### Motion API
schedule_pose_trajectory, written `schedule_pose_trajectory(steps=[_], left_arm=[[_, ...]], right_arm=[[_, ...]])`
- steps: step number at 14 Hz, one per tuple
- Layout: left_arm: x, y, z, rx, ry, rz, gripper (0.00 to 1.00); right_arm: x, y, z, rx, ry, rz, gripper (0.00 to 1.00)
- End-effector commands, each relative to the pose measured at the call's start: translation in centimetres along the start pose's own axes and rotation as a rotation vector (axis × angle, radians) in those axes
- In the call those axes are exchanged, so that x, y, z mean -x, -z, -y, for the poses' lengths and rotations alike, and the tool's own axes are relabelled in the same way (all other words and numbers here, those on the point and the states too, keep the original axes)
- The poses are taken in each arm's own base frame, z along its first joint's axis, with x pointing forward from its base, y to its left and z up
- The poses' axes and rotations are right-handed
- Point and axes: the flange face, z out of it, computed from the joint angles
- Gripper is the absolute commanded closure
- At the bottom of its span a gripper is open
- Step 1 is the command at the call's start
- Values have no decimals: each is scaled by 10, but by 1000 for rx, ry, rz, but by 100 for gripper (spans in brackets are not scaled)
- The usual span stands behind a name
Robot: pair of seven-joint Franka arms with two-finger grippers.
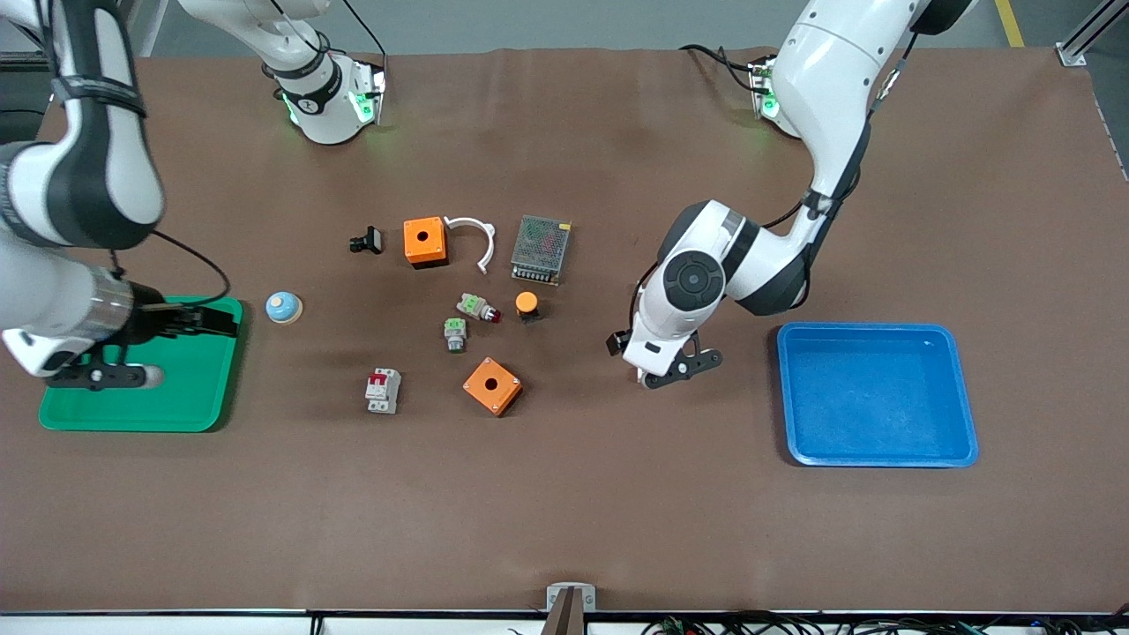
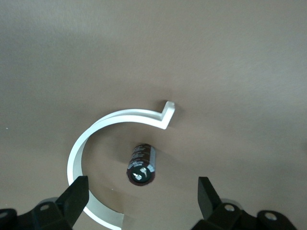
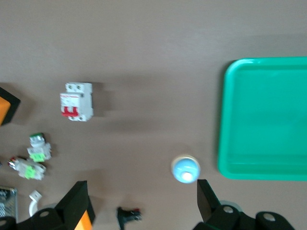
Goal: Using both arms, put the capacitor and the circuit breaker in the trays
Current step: 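Grasp the black capacitor with the left gripper while the right gripper grasps the breaker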
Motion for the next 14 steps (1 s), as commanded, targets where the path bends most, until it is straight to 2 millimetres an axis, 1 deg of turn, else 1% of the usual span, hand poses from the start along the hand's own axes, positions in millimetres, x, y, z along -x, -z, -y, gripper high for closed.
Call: schedule_pose_trajectory(steps=[1, 2, 3, 4, 5, 6, 7, 8, 9, 10, 11, 14], left_arm=[[5, -17, 6, -31, 8, -5, 0], [11, -24, 1, -26, -2, -9, 0], [13, -30, 1, -16, -6, -16, 0], [14, -33, 0, 4, -7, -31, 0], [14, -39, 1, 14, -7, -37, 0], [13, -40, 1, 22, -7, -43, 1], [13, -41, 0, 26, -7, -46, 3], [14, -46, 1, 22, -6, -44, 7], [14, -48, 2, 22, -6, -44, 12], [15, -51, 3, 17, -7, -41, 18], [15, -51, 3, 17, -7, -41, 26], [15, -53, 5, 11, -7, -38, 55]], right_arm=[[11, -32, 48, -13, -50, -40, 0], [13, -44, 66, -12, -52, -56, 0], [15, -52, 84, -14, -53, -84, 0], [14, -70, 98, -16, -79, -103, 0], [14, -88, 118, -14, -85, -111, 0], [12, -105, 133, -12, -83, -116, 0], [7, -122, 143, -13, -90, -133, 0], [4, -137, 151, -13, -81, -145, 0], [0, -151, 154, -13, -77, -159, 0], [-3, -162, 155, -11, -64, -168, 0], [-8, -169, 151, -2, -51, -176, 0], [-18, -196, 143, 4, 2, -202, 0]])
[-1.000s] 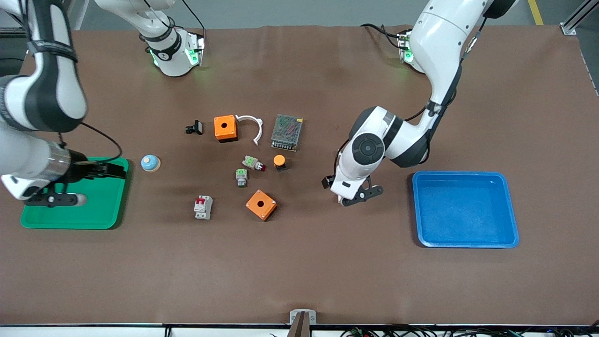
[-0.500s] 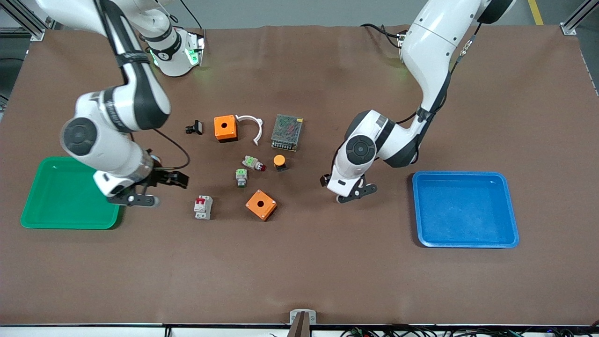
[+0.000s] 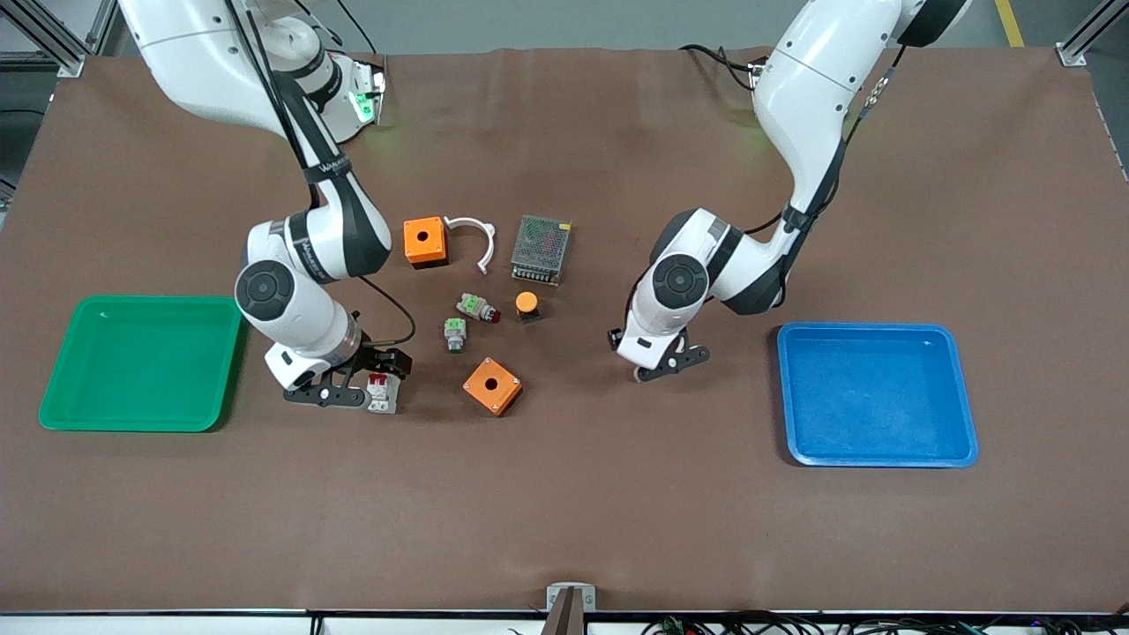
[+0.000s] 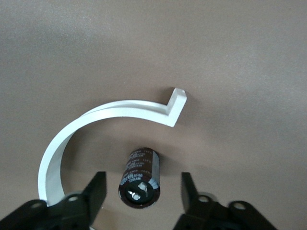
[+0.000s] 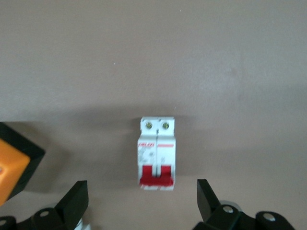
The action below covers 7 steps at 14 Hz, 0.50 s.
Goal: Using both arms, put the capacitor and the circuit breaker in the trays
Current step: 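Grasp the black capacitor with the left gripper while the right gripper grasps the breaker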
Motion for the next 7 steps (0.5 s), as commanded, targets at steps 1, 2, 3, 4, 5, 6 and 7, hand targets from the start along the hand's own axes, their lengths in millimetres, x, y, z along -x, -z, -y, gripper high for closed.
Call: schedule_pose_trajectory(steps=[1, 2, 3, 4, 5, 6, 7], left_arm=[[1, -1, 1, -5, 5, -25, 65], [0, -1, 2, -5, 7, -25, 74], [0, -1, 2, -5, 7, -25, 80], [-1, 0, 2, -4, 8, -26, 84], [-2, 2, 2, -2, 9, -28, 86], [-4, 6, 3, 3, 12, -33, 88], [-6, 9, 3, 7, 13, -36, 90]], right_arm=[[-7, -19, -3, -7, 23, -28, 0], [-7, -28, -4, -6, 23, -33, 0], [-6, -35, -2, -5, 27, -33, 0], [-6, -40, -1, -4, 29, -32, 0], [-6, -45, -2, -1, 28, -30, 0], [-5, -51, -5, 3, 29, -23, 0], [-8, -53, -7, 6, 27, -24, 0]])
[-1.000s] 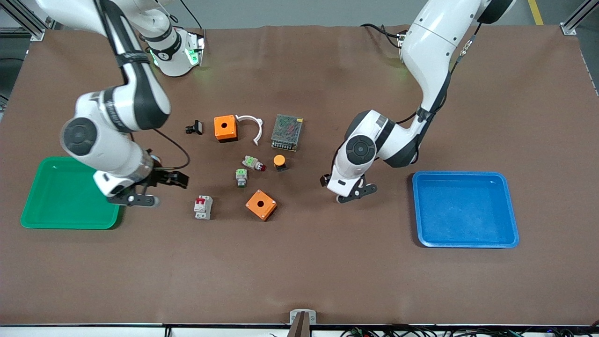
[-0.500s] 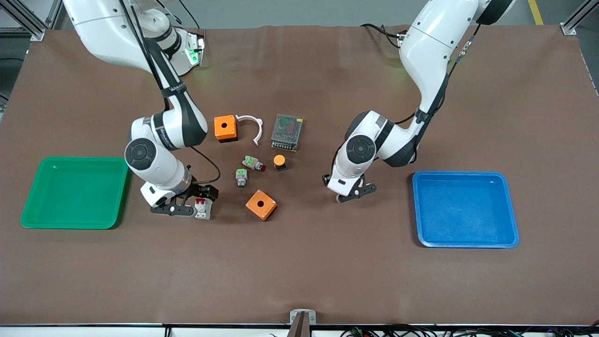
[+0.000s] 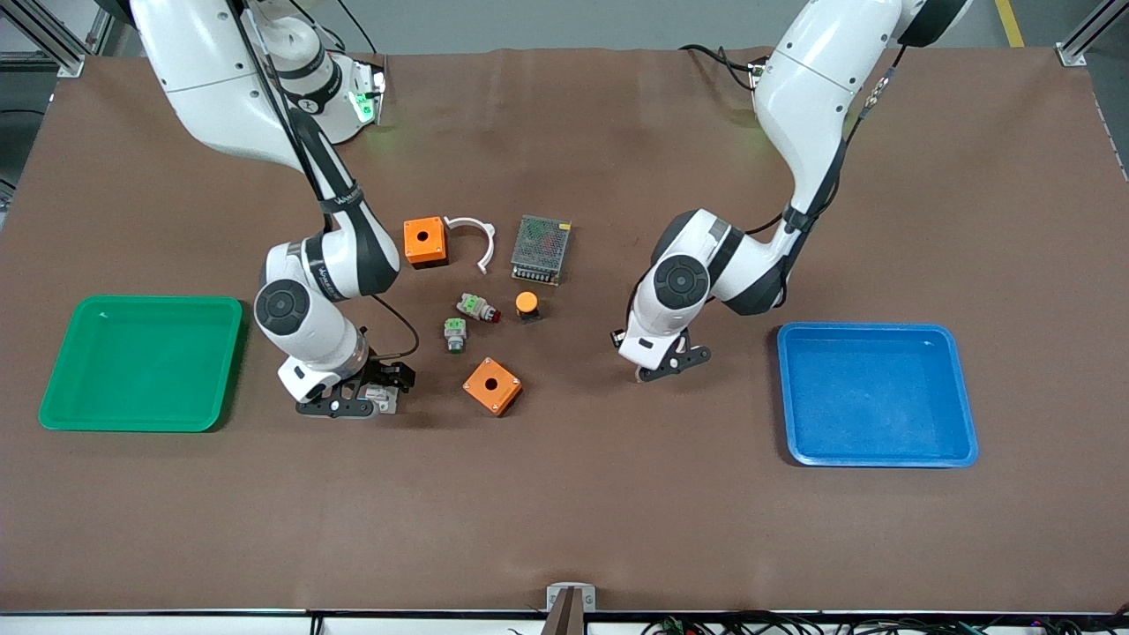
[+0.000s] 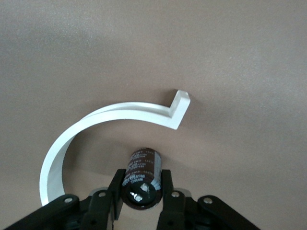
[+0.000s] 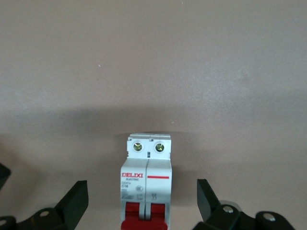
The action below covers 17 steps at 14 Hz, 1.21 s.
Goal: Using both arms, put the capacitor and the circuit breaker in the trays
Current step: 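Carry the capacitor to the blue tray while the right gripper carries the breaker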
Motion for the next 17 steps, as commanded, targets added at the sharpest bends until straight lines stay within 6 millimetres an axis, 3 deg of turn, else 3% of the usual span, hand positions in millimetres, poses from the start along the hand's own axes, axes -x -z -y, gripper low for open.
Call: schedule_pose_trajectory(steps=[1, 3, 5, 7, 9, 11, 13, 14, 17], left_arm=[[-5, 17, 1, 8, 11, -34, 90], [-10, 46, 5, 19, 15, -49, 91], [-26, 80, 20, 18, 31, -55, 91], [-42, 109, 42, 6, -6, -48, 91], [-63, 129, 72, -17, -32, -29, 92], [-85, 140, 110, -41, -61, -1, 92], [-109, 145, 151, -46, -101, 17, 92], [-120, 142, 172, -48, -113, 27, 92], [-158, 139, 234, -38, -163, 40, 92]], right_arm=[[-8, -8, -3, 3, 12, -3, 1], [-8, -15, -4, 10, 15, 3, 13], [-10, -14, -4, 10, 14, 2, 33], [-11, -13, -4, 11, 11, 5, 61], [-16, -8, -7, 9, 1, -1, 96], [-26, 3, -20, 14, -16, 22, 100], [-40, 32, -46, 20, -20, 65, 100], [-44, 51, -68, 20, -18, 80, 100], [-48, 87, -167, 13, -32, 93, 100]])
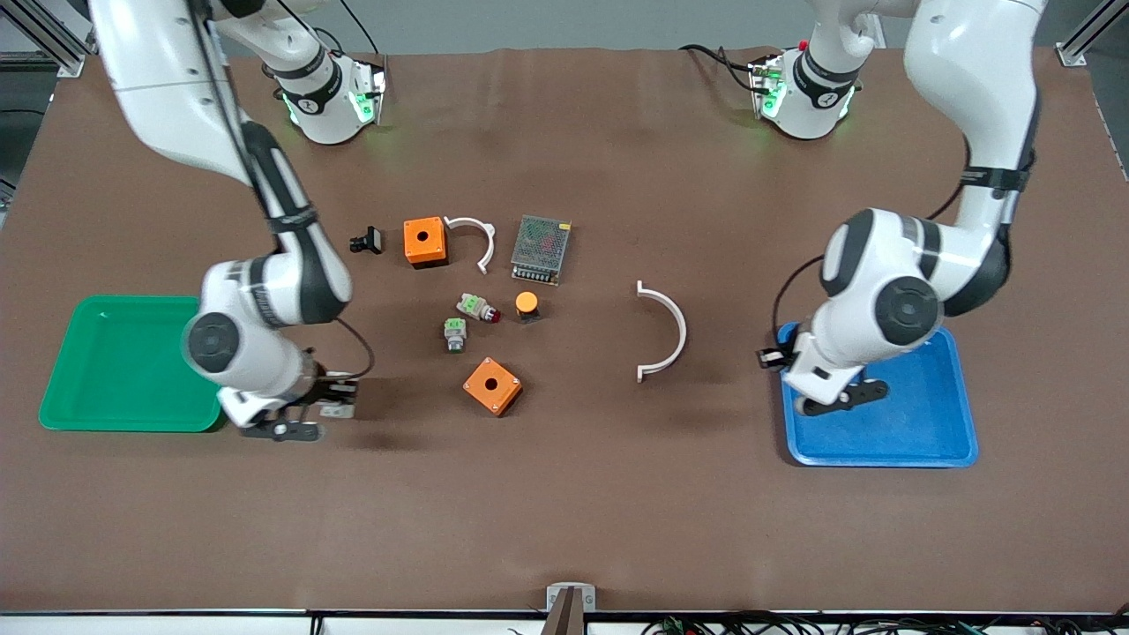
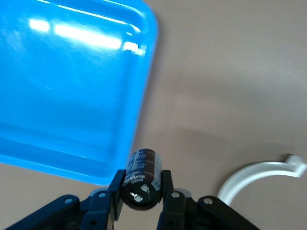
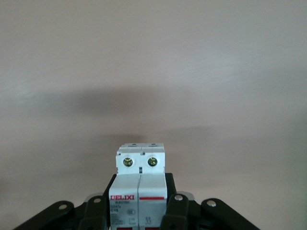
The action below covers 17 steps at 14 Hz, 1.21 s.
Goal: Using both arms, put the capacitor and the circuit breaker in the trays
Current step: 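Carry the capacitor to the blue tray while the right gripper carries the breaker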
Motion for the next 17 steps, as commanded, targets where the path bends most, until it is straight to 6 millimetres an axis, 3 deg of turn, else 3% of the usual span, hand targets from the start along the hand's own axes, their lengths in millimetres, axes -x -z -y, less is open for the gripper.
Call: schedule_pose_trajectory(steps=[1, 4, 7, 9, 12, 14, 17], left_arm=[[-14, 0, 52, -8, -53, 3, 92], [-34, -13, 109, -52, -83, -2, 92], [-47, -34, 126, -40, -82, -29, 92], [-54, -51, 128, -47, -92, -50, 92], [-63, -75, 140, -54, -90, -69, 91], [-66, -90, 139, -49, -90, -72, 91], [-66, -95, 141, -49, -87, -67, 90]], right_arm=[[11, 31, -89, -12, 3, 1, 100], [32, 29, -196, -11, 73, -23, 100], [59, 7, -281, 5, 46, -60, 100], [69, -8, -322, 24, 75, -84, 100], [76, -25, -343, 30, 86, -82, 100], [82, -36, -343, 21, 79, -63, 100], [89, -49, -338, 12, 69, -47, 100]])
